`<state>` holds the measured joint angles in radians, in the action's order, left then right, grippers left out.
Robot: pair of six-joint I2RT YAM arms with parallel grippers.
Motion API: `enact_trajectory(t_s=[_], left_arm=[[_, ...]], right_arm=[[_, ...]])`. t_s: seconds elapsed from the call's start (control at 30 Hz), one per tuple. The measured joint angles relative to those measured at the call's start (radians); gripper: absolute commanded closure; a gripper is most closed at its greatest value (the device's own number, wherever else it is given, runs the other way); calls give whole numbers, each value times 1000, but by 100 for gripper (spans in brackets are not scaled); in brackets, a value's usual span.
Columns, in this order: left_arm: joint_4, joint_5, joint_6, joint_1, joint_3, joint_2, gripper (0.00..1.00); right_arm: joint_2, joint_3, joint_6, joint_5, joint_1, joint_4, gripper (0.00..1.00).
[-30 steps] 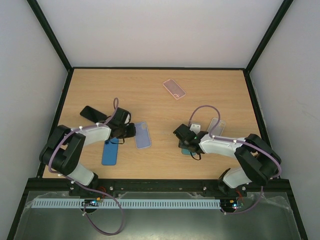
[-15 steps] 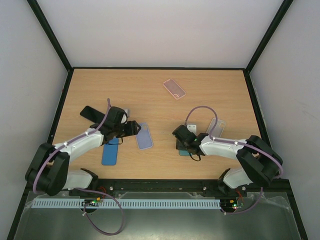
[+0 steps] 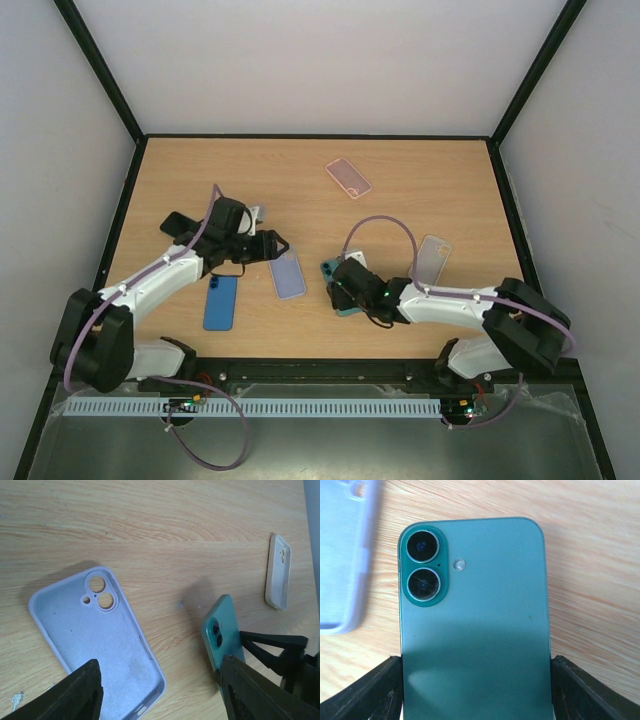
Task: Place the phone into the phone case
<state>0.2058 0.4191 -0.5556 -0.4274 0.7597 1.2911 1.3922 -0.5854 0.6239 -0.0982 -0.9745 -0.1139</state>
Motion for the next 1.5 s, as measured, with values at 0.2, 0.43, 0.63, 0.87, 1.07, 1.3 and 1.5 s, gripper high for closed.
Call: enact_trajectory(t_s=[0.2, 0.43, 0.63, 0.87, 1.07, 1.3, 1.5], left_arm=[[38, 102, 41, 16, 14, 44, 37], [36, 290, 61, 16, 11, 69, 36], [-1, 403, 53, 15, 1, 64, 35], [0, 450, 63, 5, -1, 62, 44], [14, 459, 79, -19, -1, 63, 58], [18, 469, 80, -40, -1, 63, 75], [19, 471, 72, -50, -1, 63, 97]], right_arm=[[-129, 64, -159, 15, -76, 154, 58], [-275, 178, -327, 104, -106, 314, 60], [-275, 179, -409, 165, -106, 351, 61], [-251, 179, -440, 232, -109, 362, 61], [-251, 177, -454, 259, -113, 373, 61], [-251, 173, -467, 280, -119, 380, 62], [-251, 173, -468, 277, -119, 381, 58]])
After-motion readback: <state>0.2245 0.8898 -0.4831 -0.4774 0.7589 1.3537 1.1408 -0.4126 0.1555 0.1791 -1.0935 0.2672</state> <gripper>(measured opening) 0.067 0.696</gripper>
